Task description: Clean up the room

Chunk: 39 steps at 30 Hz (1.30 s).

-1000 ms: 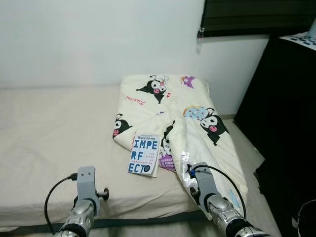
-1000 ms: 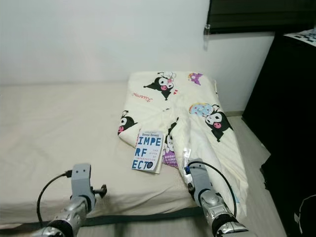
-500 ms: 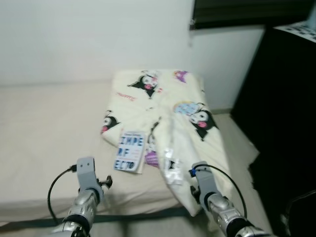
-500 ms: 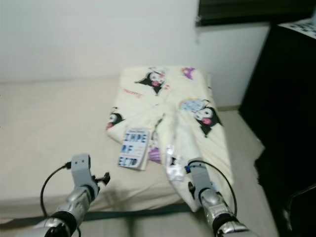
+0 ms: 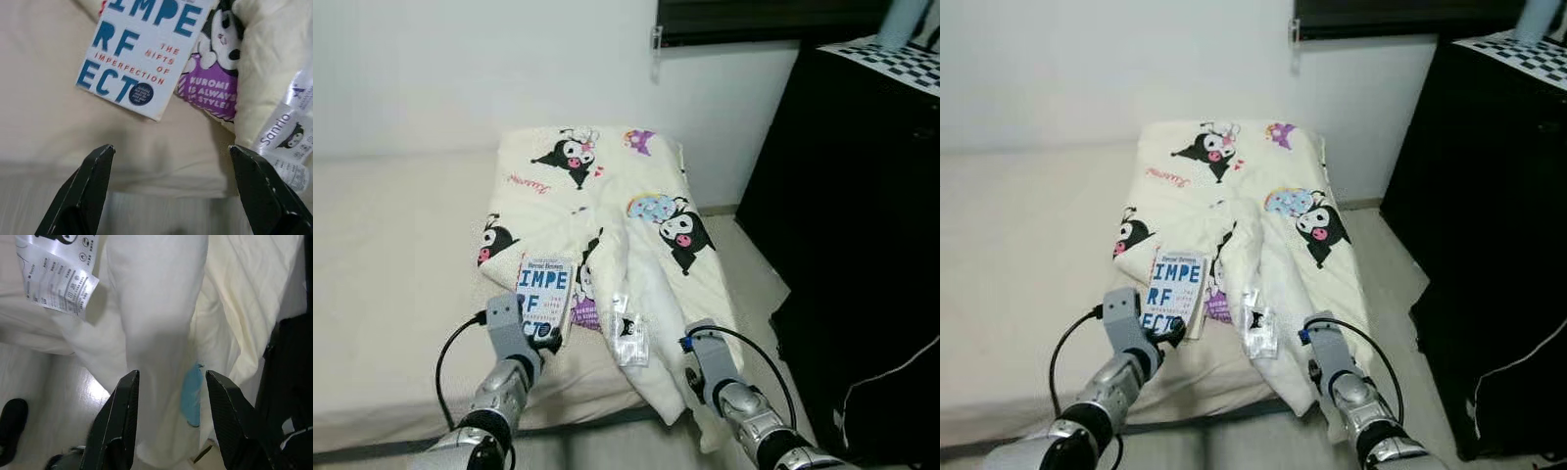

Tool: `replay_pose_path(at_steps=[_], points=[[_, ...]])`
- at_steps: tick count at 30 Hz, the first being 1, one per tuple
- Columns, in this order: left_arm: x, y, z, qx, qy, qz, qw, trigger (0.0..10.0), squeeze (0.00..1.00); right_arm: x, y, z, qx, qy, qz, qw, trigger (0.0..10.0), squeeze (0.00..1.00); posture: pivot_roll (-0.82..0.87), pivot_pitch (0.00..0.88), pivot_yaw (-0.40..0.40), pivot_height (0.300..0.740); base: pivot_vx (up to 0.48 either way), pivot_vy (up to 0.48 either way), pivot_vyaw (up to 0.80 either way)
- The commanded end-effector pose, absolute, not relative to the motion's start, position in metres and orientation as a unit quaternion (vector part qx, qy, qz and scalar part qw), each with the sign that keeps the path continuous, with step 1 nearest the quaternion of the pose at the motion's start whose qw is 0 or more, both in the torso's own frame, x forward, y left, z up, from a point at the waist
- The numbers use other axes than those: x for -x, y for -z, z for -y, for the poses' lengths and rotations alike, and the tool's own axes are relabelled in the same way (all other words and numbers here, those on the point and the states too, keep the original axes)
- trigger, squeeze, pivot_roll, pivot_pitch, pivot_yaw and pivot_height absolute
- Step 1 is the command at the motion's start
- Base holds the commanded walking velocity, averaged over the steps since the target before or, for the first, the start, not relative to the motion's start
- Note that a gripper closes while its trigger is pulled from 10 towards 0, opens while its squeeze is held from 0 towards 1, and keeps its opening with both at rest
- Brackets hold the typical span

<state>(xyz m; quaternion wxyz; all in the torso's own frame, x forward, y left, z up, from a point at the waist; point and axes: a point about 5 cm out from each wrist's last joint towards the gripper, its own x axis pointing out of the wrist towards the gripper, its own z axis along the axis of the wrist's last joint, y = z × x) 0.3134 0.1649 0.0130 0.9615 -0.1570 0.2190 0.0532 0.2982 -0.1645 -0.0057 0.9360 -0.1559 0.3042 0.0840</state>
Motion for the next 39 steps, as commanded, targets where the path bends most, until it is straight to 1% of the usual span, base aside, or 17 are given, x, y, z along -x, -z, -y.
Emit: replay_pose_path(at_steps=[1, 3, 5, 6, 7, 9, 11, 19, 22, 24, 27, 32, 38, 39], points=[[-0.307, -0.006, -0.165, 0.166, -0.064, -0.229, 0.957, 10.0, 0.00, -0.297, 0.006, 0.170, 0.169, -0.080, -0.303, 0.935, 10.0, 0.00, -0.17, 0.132, 0.008, 0.740, 0.000, 0.000, 0.00], [-0.309, -0.009, -0.169, 0.182, -0.069, -0.220, 0.956, 10.0, 0.00, -0.298, 0.004, 0.171, 0.169, -0.076, -0.296, 0.937, 10.0, 0.00, -0.17, 0.130, 0.006, 0.740, 0.000, 0.000, 0.00], [-0.314, -0.015, -0.175, 0.219, -0.071, -0.199, 0.953, 10.0, 0.00, -0.303, -0.001, 0.174, 0.149, -0.059, -0.281, 0.946, 10.0, 0.00, -0.17, 0.129, 0.003, 0.740, 0.000, 0.000, 0.00], [-0.314, -0.015, -0.175, 0.219, -0.071, -0.199, 0.953, 10.0, 0.00, -0.303, -0.001, 0.174, 0.149, -0.059, -0.281, 0.946, 10.0, 0.00, -0.17, 0.129, 0.003, 0.740, 0.000, 0.000, 0.00], [-0.317, -0.020, -0.178, 0.249, -0.070, -0.182, 0.949, 10.0, 0.00, -0.307, -0.006, 0.174, 0.125, -0.050, -0.269, 0.954, 10.0, 0.00, -0.17, 0.128, 0.001, 0.740, 0.000, 0.000, 0.00], [-0.324, -0.029, -0.184, 0.308, -0.065, -0.153, 0.937, 10.0, 0.00, -0.318, -0.019, 0.171, 0.110, -0.049, -0.236, 0.964, 10.0, 0.00, -0.18, 0.126, 0.001, 0.740, 0.000, 0.000, 0.00], [-0.327, -0.033, -0.187, 0.336, -0.062, -0.137, 0.930, 10.0, 0.00, -0.325, -0.028, 0.166, 0.107, -0.060, -0.216, 0.969, 10.0, 0.00, -0.19, 0.129, 0.001, 0.730, 0.000, 0.000, 0.00], [-0.327, -0.035, -0.190, 0.364, -0.078, -0.122, 0.920, 10.0, 0.00, -0.336, -0.043, 0.155, 0.095, -0.085, -0.182, 0.975, 10.0, 0.00, -0.20, 0.127, -0.001, 0.705, 0.000, 0.000, 0.00], [-0.323, -0.029, -0.194, 0.369, -0.103, -0.130, 0.915, 10.0, 0.00, -0.338, -0.047, 0.148, 0.092, -0.107, -0.167, 0.976, 10.0, 0.00, -0.21, 0.131, -0.001, 0.690, 0.000, 0.000, 0.00], [-0.319, -0.024, -0.199, 0.380, -0.131, -0.137, 0.905, 10.0, 0.00, -0.338, -0.048, 0.145, 0.090, -0.116, -0.159, 0.976, 10.0, 0.00, -0.21, 0.133, 0.002, 0.680, 0.000, 0.000, 0.00], [-0.314, -0.020, -0.202, 0.400, -0.144, -0.140, 0.894, 10.0, 0.00, -0.338, -0.050, 0.145, 0.088, -0.118, -0.151, 0.978, 10.0, 0.00, -0.23, 0.137, 0.003, 0.665, 0.000, 0.000, 0.00], [-0.312, -0.017, -0.202, 0.415, -0.137, -0.139, 0.889, 10.0, 0.00, -0.340, -0.057, 0.150, 0.083, -0.121, -0.128, 0.981, 10.0, 0.00, -0.26, 0.153, 0.001, 0.645, 0.000, 0.000, 0.00], [-0.312, -0.017, -0.203, 0.431, -0.139, -0.132, 0.882, 10.0, 0.00, -0.341, -0.063, 0.152, 0.080, -0.129, -0.111, 0.982, 10.0, 0.00, -0.27, 0.165, -0.003, 0.635, 0.000, 0.000, 0.00], [-0.311, -0.017, -0.204, 0.443, -0.143, -0.128, 0.876, 10.0, 0.00, -0.342, -0.067, 0.151, 0.079, -0.135, -0.100, 0.983, 10.0, 0.00, -0.28, 0.165, -0.006, 0.630, 0.000, 0.000, 0.00]])
